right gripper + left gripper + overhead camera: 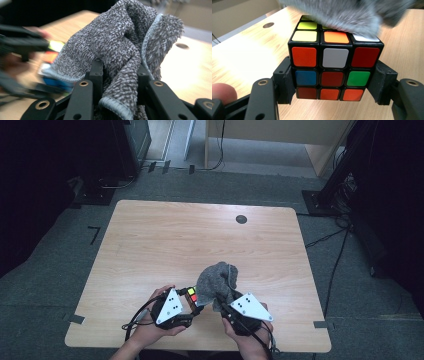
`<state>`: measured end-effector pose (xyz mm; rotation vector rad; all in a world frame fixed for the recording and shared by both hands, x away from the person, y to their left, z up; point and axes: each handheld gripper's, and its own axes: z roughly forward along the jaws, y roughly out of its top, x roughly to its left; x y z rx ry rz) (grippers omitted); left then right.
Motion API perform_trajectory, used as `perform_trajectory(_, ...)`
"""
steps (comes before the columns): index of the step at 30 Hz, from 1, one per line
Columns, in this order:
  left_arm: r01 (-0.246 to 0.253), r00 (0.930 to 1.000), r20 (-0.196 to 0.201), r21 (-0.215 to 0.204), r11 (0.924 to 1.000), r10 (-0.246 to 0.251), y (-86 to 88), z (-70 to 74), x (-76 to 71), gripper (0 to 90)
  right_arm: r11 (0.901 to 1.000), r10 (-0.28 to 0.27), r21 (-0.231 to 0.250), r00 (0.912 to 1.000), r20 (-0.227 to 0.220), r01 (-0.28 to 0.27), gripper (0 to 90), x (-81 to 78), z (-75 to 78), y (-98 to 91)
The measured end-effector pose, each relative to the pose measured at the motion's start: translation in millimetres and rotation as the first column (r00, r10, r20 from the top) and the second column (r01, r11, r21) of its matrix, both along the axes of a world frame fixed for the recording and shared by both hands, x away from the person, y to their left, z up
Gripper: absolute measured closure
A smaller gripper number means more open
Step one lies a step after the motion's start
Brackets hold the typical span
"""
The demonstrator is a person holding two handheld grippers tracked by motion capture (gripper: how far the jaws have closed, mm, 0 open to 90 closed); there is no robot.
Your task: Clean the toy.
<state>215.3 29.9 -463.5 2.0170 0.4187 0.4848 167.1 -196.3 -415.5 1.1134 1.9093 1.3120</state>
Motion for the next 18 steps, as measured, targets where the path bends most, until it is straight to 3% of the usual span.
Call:
perform_trajectory(2, 0.015, 0.9999, 0.003, 0.009, 0.9998, -0.015, -3.1, -0.5, -2.7, 33.9, 0.9983, 0.058, 0.007, 0.9982, 0.014, -0.058, 69.1, -4.8, 2.5, 8.8)
perform_trajectory(3, 0.025, 0.9997, 0.008, 0.002, 0.9997, -0.025, -4.3, 0.1, -4.5, 33.9, 0.9969, 0.077, -0.015, 0.9969, 0.015, -0.077, 69.1, -6.6, 1.9, 15.8)
perform_trajectory(5, 0.025, 0.9994, 0.024, 0.014, 0.9996, -0.025, -5.8, 1.2, -6.7, 33.9, 0.9954, 0.085, -0.046, 0.9964, 0.000, -0.085, 68.9, -5.3, -2.4, 22.1)
perform_trajectory(6, 0.026, 0.9994, 0.022, 0.018, 0.9995, -0.026, -5.5, 0.8, -6.4, 33.9, 0.9961, 0.082, -0.034, 0.9967, -0.005, -0.082, 68.9, -3.6, -4.1, 20.2)
perform_trajectory(8, 0.023, 0.9996, 0.016, 0.009, 0.9997, -0.024, -3.4, 0.0, -5.2, 33.9, 0.9987, 0.045, -0.023, 0.9984, -0.034, -0.046, 69.0, 2.1, -6.3, 12.4)
perform_trajectory(11, 0.010, 0.9999, 0.007, -0.009, 0.9999, -0.010, -0.5, 1.2, -2.0, 33.9, 0.9980, -0.038, -0.052, 0.9983, -0.043, 0.036, 69.0, 7.0, -8.2, 0.7)
perform_trajectory(13, 0.004, 1.0000, 0.006, -0.005, 1.0000, -0.004, 0.5, 1.2, -0.3, 33.9, 0.9983, -0.043, -0.040, 0.9984, -0.036, 0.042, 69.0, 6.3, -6.4, -2.2)
perform_trajectory(18, -0.006, 1.0000, 0.001, 0.011, 0.9999, 0.006, -3.7, -0.9, -1.4, 33.9, 0.9964, 0.077, -0.035, 0.9969, -0.013, -0.077, 68.5, -3.0, -2.8, 18.6)
